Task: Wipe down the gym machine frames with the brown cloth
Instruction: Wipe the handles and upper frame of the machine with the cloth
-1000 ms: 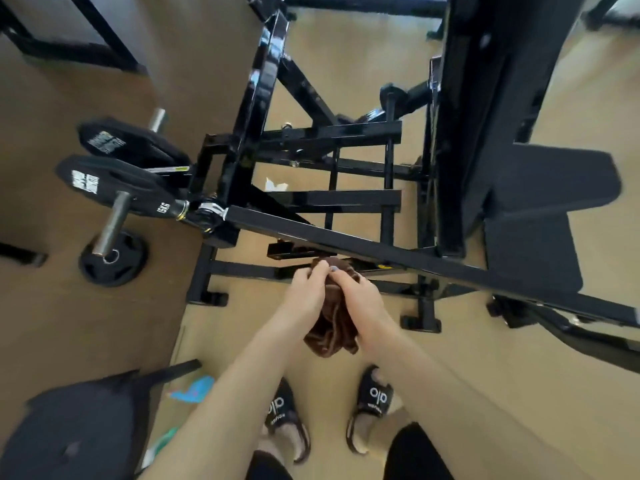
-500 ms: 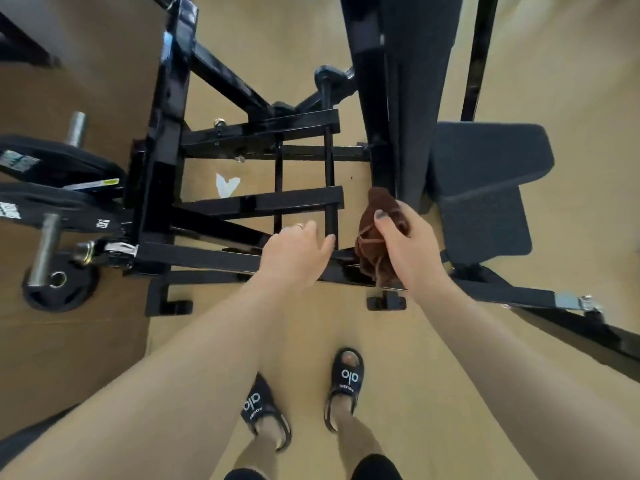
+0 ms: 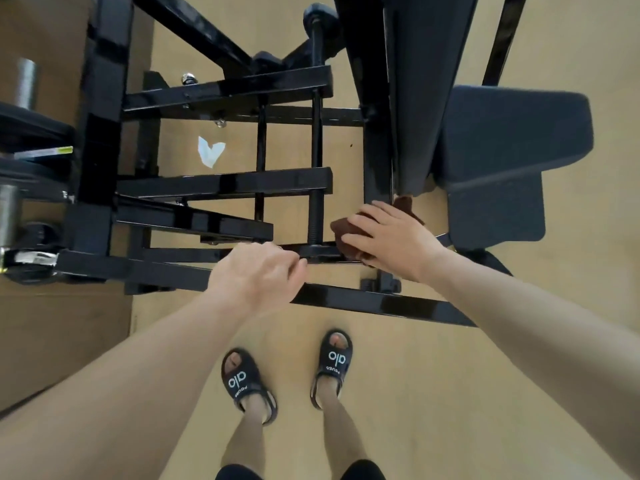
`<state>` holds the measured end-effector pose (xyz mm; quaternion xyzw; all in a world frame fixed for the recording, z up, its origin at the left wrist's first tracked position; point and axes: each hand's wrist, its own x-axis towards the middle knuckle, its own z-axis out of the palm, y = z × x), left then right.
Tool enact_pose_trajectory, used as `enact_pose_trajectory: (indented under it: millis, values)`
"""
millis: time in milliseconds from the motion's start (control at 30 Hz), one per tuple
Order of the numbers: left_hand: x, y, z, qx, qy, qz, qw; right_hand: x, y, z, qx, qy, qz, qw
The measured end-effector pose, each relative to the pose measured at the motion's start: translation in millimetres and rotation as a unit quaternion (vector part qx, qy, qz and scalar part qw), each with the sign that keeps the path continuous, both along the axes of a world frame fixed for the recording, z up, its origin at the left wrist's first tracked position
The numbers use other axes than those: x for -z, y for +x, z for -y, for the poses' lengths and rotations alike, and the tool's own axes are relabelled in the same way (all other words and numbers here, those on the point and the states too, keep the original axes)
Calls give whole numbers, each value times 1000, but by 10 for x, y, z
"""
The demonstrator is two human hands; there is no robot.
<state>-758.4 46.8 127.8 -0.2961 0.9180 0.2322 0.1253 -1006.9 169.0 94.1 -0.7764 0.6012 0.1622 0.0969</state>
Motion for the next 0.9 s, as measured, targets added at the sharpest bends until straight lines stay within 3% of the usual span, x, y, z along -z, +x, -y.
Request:
enact_pose_trajectory:
  millis: [167, 367, 567, 700, 900]
  values:
    - [55, -3, -33, -9, -67, -18, 998, 132, -381, 456, 22, -72, -20, 997]
    - [52, 3, -49, -53, -103, -12, 993, 244, -255, 828, 173, -143, -26, 974]
    - [10, 11, -44, -81, -63, -22, 994, 191, -144, -168, 72, -93, 65, 991]
    - [-1, -5, -56, -82, -55, -14, 995, 215, -199, -150, 26, -79, 56, 995]
    - [-41, -31, -59, -87, -48, 8, 995, 306, -299, 663, 155, -141, -22, 978]
